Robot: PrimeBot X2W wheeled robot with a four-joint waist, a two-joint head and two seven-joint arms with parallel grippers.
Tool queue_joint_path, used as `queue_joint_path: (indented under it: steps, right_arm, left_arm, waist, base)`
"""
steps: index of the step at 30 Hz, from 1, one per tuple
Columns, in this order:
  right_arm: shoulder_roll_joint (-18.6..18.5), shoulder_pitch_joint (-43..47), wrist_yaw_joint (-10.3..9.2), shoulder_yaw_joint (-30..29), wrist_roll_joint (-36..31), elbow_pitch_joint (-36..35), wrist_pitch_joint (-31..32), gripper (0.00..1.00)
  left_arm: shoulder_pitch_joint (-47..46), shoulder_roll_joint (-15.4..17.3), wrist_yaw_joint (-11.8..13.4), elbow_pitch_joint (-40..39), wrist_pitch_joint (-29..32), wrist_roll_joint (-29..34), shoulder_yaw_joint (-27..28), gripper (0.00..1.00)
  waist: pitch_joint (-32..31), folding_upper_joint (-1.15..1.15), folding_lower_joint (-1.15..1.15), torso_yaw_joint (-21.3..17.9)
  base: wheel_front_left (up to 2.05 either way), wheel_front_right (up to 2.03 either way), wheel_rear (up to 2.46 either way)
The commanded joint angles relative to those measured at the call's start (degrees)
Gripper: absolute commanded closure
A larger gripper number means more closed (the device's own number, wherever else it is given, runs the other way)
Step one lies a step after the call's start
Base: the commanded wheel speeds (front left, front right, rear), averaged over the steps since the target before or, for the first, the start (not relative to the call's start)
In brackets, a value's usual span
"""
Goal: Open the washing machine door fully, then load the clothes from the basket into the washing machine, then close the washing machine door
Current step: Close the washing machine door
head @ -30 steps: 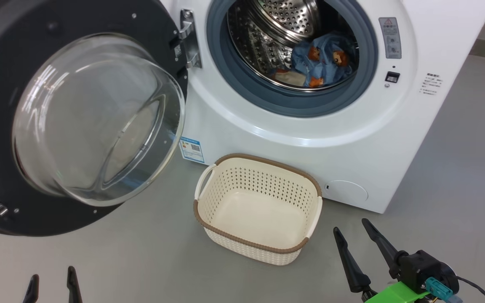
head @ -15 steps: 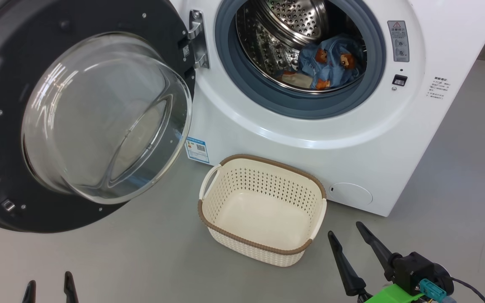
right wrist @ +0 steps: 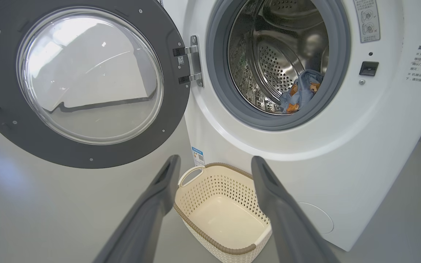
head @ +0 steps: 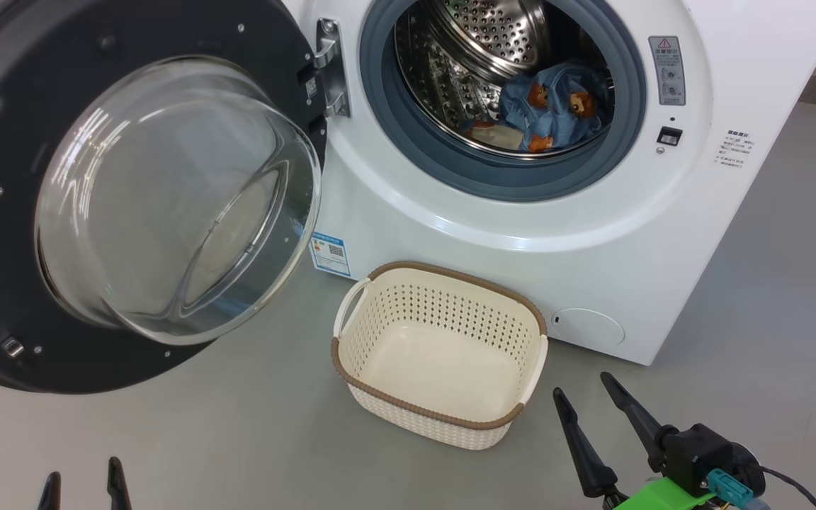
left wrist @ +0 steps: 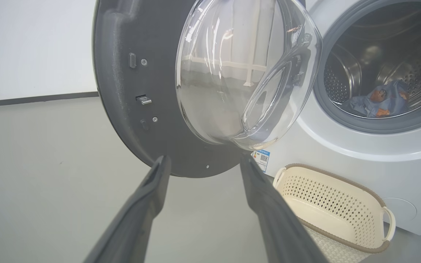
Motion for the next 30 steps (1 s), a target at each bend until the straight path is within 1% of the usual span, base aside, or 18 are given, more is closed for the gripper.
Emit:
queue_joint_path:
  steps: [1,2,3,9,15,21,24,26,29,30]
  right_arm:
    - [0.05,-0.92,0.08,1.05,-0.30,-1.61,-0.28,0.00]
    - [0.06,-0.89,0.08,1.02,-0.30,-1.65,-0.28,0.00]
    - [0.07,-0.87,0.08,0.99,-0.29,-1.70,-0.28,0.00]
    - [0.13,-0.85,0.08,0.89,-0.45,-1.88,-0.28,0.00]
    - [0.16,-1.12,0.08,0.88,-0.68,-1.91,-0.28,0.00]
    - [0.13,-1.40,0.08,0.78,-0.72,-1.88,-0.28,0.00]
    - [0.12,-1.40,0.08,0.56,-0.76,-1.98,-0.28,0.00]
    - [0.07,-1.35,0.08,0.46,-0.81,-2.03,-0.28,0.00]
    - [-0.01,-1.37,0.08,0.45,-0.91,-2.11,-0.28,0.00]
    - [-0.01,-1.37,0.08,0.45,-0.91,-2.11,-0.28,0.00]
  left_arm:
    - [-0.71,0.69,0.39,-1.61,-0.37,0.05,1.86,0.15]
    - [-0.74,0.73,0.30,-1.70,-0.37,0.02,1.88,0.58]
    - [-0.82,0.74,0.03,-1.91,-0.37,-0.12,1.85,1.00]
    - [-1.02,0.78,-0.71,-2.85,-0.37,-1.28,2.78,1.00]
    - [-2.58,0.93,-1.41,-3.68,-0.37,-5.72,7.25,1.00]
    - [-5.12,1.28,-3.06,-2.90,-0.37,-12.64,13.90,1.00]
    - [-7.07,1.50,-4.37,-1.70,-0.37,-17.50,17.24,1.00]
    - [-8.92,2.07,-5.40,-0.43,-0.09,-21.33,19.24,1.00]
    - [-12.26,4.25,-6.71,1.86,1.20,-26.60,22.02,1.00]
    - [-12.26,4.25,-6.71,1.86,1.20,-26.60,22.02,1.00]
  waist:
    - [-0.01,0.00,0.00,0.00]
    - [-0.01,0.00,0.00,-0.02]
    - [-0.01,0.00,0.00,-0.02]
    - [0.27,0.00,0.00,-0.16]
    - [0.85,0.00,0.00,-0.48]
    - [1.25,0.00,0.00,-0.88]
    - [1.42,0.00,0.00,-0.93]
    - [1.55,0.00,0.00,-0.87]
    - [1.78,0.00,0.00,-0.80]
    - [1.78,0.00,0.00,-0.80]
  base:
    - [0.00,0.00,0.00]
    - [0.00,0.00,0.00]
    - [0.00,0.00,0.00]
    - [0.00,0.00,0.00]
    - [0.00,0.00,0.00]
    - [0.00,0.00,0.00]
    - [0.00,0.00,0.00]
    - [0.00,0.00,0.00]
    - [0.00,0.00,0.00]
    - [0.00,0.00,0.00]
